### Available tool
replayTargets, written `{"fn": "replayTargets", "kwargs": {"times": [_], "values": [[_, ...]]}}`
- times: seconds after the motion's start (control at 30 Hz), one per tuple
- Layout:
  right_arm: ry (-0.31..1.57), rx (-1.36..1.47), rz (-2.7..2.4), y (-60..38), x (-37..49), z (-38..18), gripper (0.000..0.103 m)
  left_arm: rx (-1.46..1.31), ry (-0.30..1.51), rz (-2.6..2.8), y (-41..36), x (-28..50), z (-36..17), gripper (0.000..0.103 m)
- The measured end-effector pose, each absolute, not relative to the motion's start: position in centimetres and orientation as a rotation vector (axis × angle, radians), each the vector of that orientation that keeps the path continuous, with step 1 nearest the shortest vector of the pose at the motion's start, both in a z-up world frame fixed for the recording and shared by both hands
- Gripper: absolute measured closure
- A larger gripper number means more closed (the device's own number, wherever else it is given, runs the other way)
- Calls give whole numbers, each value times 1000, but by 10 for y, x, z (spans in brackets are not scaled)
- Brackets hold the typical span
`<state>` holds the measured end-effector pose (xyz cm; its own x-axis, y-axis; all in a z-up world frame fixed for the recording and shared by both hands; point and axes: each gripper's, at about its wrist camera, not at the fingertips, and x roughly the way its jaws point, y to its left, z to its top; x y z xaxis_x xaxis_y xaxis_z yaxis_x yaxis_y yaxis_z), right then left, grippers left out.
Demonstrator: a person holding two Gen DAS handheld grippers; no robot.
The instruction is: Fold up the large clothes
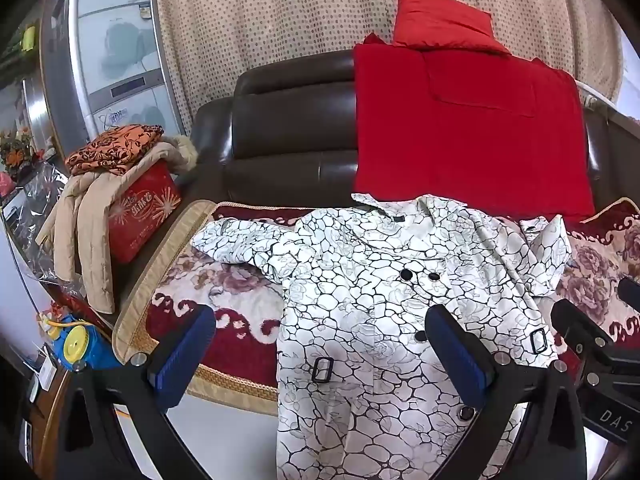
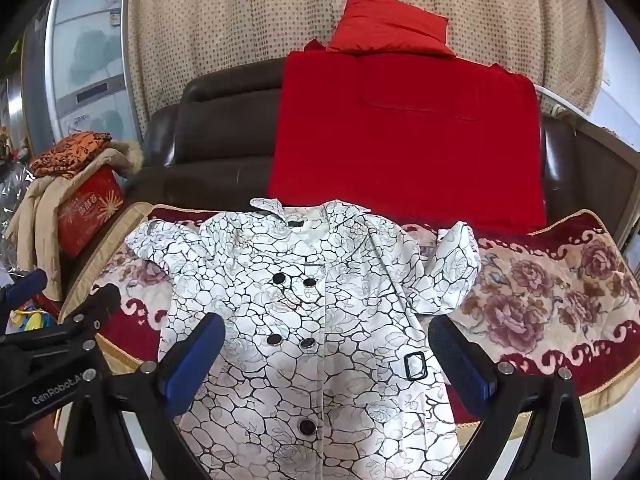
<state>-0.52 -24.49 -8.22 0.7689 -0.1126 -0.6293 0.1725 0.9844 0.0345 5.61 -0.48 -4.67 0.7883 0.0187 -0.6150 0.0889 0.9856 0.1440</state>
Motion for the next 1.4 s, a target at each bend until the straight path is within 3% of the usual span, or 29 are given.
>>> {"fn": "replayTargets", "kwargs": {"times": [0.63,0.87,1.2,1.4], "values": [[717,77,-164,-243,15,-96,0,169,723,-29,-5,81,-69,0],[758,91,-168,-255,32,-112,0,181,817,-17,-4,103,-103,0],[899,362,-384,-389,76,-193,0,229,966,-11,-5,123,-156,0],[846,584,-431,-474,104,-214,0,229,985,-5,-6,134,-161,0]]}}
